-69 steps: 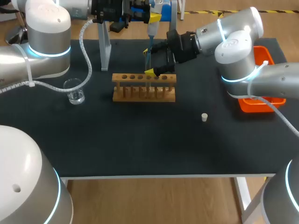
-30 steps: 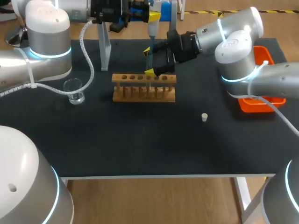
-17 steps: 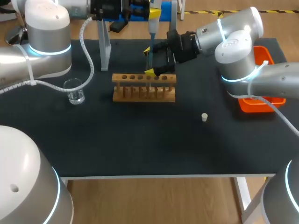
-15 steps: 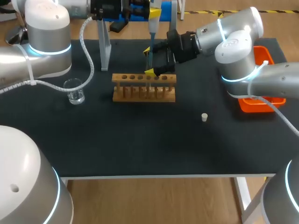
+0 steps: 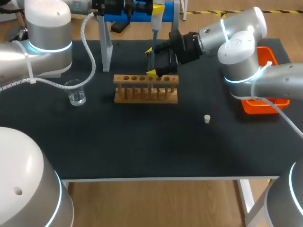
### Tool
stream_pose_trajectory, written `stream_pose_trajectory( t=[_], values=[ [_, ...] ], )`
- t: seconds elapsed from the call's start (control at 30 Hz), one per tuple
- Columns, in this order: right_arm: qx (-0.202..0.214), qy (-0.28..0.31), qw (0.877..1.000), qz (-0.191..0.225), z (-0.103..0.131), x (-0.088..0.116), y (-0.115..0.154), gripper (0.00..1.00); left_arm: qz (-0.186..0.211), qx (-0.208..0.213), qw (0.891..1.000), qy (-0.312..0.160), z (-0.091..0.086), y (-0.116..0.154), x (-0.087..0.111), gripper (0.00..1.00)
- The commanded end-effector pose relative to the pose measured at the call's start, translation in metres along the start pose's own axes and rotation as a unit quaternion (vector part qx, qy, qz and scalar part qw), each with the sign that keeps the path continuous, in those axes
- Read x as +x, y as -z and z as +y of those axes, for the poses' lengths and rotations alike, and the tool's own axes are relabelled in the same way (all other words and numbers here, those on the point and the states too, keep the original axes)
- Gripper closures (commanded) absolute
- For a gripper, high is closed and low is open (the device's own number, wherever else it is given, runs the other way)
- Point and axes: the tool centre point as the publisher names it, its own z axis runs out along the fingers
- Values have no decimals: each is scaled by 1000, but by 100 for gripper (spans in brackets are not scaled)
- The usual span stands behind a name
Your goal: Invert the test tube, pick up the pipette, mount the tip to pipette, aspirate from beaker and dispense into the tube, eject the tip, return the pipette, and cap with the stopper.
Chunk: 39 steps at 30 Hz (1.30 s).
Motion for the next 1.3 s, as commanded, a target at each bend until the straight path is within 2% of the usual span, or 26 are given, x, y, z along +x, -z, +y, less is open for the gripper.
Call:
stream_pose_trajectory(
  t=[0.03,1.3],
  values=[
    [0,1,1000,1,0,-1,0,0,-6,-3,1000,-1,-5,2,2,100],
    [0,1,1000,1,0,-1,0,0,-24,-20,999,-29,-50,3,7,100]
  ],
)
